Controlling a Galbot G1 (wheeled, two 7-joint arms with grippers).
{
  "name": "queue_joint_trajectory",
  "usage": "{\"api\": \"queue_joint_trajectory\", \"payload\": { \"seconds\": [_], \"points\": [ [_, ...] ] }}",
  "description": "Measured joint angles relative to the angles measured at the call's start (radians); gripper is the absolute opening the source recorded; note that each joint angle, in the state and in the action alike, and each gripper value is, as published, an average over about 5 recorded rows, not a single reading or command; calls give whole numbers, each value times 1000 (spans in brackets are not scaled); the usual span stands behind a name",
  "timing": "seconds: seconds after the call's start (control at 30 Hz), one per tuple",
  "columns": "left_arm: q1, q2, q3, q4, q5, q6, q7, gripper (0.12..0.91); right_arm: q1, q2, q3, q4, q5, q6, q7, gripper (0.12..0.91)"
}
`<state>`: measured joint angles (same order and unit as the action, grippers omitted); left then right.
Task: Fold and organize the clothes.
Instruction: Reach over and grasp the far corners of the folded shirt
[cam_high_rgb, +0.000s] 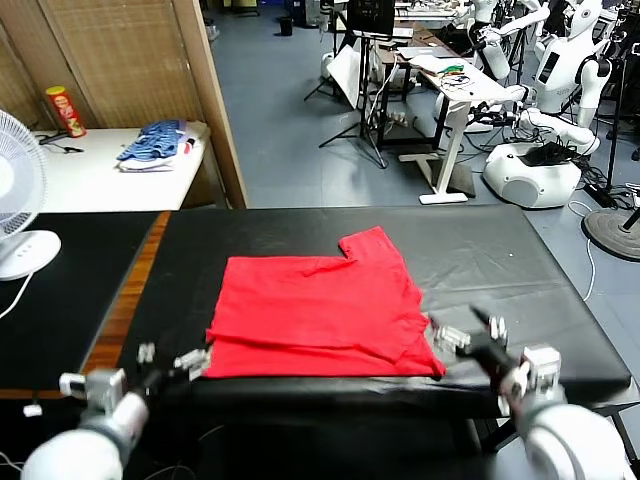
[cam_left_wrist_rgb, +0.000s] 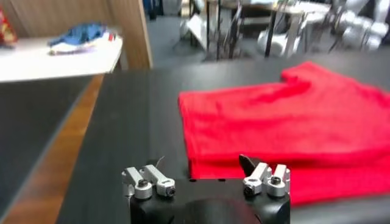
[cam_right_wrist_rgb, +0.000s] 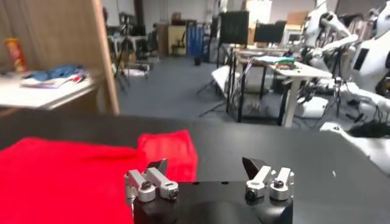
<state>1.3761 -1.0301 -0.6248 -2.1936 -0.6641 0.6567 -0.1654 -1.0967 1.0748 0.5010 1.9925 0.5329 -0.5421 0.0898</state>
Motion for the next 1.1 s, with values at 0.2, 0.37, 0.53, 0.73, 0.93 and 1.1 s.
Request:
{"api": "queue_joint_trajectory", "payload": {
  "seconds": [0.2, 0.37, 0.53, 0.73, 0.93, 1.1],
  "points": [
    [-282, -10, 115, 233, -20, 14, -11, 798, 261, 45, -147, -287, -32, 6, -5, 798],
    [-467, -34, 215, 429, -24, 39, -10, 798, 441, 106, -246, -514, -33, -47, -10, 798],
    [-595, -62, 280, 593, -29, 63, -2, 798, 561, 161, -306, -684, -50, -71, -36, 798],
    [-667, -88, 315, 726, -33, 74, 21, 798, 612, 198, -330, -793, -79, -89, -61, 798],
    [-702, -105, 334, 803, -18, 63, 42, 796, 621, 218, -331, -836, -79, -88, -66, 780],
    [-719, -114, 340, 844, 12, 46, 62, 679, 618, 236, -324, -855, -79, -85, -74, 558]
  ]
}}
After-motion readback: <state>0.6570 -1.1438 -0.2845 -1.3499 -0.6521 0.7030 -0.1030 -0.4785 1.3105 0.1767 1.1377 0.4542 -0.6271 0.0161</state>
